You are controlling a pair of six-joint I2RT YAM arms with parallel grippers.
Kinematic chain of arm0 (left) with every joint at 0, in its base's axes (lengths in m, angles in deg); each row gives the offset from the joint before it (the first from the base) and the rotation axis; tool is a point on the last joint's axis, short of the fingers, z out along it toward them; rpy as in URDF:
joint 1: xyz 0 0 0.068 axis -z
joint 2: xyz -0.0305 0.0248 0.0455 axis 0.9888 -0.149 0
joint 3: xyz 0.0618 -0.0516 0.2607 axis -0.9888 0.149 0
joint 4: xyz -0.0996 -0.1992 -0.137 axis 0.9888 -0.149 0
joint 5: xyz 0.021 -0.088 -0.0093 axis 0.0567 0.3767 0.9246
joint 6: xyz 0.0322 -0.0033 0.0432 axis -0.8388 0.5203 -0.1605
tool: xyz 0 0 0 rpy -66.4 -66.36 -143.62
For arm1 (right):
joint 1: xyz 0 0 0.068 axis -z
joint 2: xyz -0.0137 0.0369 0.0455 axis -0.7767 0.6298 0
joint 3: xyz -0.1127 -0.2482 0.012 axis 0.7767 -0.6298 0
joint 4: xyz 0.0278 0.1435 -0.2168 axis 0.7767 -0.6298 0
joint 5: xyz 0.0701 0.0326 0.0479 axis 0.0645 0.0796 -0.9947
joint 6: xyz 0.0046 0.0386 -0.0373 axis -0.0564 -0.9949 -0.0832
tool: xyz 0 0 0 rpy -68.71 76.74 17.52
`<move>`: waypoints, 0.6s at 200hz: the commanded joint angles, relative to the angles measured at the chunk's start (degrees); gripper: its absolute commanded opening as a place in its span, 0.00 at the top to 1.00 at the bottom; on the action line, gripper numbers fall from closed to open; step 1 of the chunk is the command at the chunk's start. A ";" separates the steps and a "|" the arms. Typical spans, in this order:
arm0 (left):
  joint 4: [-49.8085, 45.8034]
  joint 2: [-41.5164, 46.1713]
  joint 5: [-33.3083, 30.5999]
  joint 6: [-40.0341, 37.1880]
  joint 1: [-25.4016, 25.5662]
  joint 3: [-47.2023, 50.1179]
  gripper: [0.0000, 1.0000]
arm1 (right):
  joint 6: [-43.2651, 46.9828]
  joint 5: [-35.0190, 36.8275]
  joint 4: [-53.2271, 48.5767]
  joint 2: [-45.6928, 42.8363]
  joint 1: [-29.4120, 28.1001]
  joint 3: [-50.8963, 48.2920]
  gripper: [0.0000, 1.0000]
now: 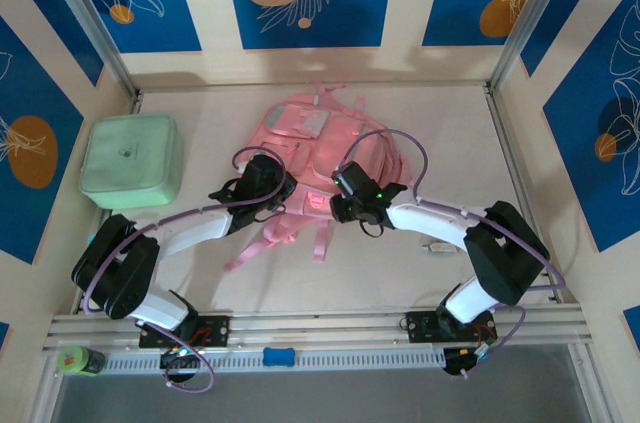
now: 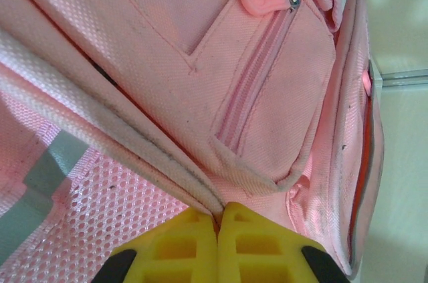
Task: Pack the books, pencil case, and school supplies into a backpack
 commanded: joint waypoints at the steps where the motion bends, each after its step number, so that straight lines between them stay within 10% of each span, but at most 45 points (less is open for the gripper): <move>1: 1.28 -0.68 0.64 -0.51 -0.16 -1.26 1.00 | -0.71 2.95 6.04 2.05 0.55 1.97 0.72; 120: -3.32 -0.79 1.30 -6.22 -4.54 -3.78 1.00 | -0.12 -4.54 -17.65 -9.59 6.08 3.34 1.00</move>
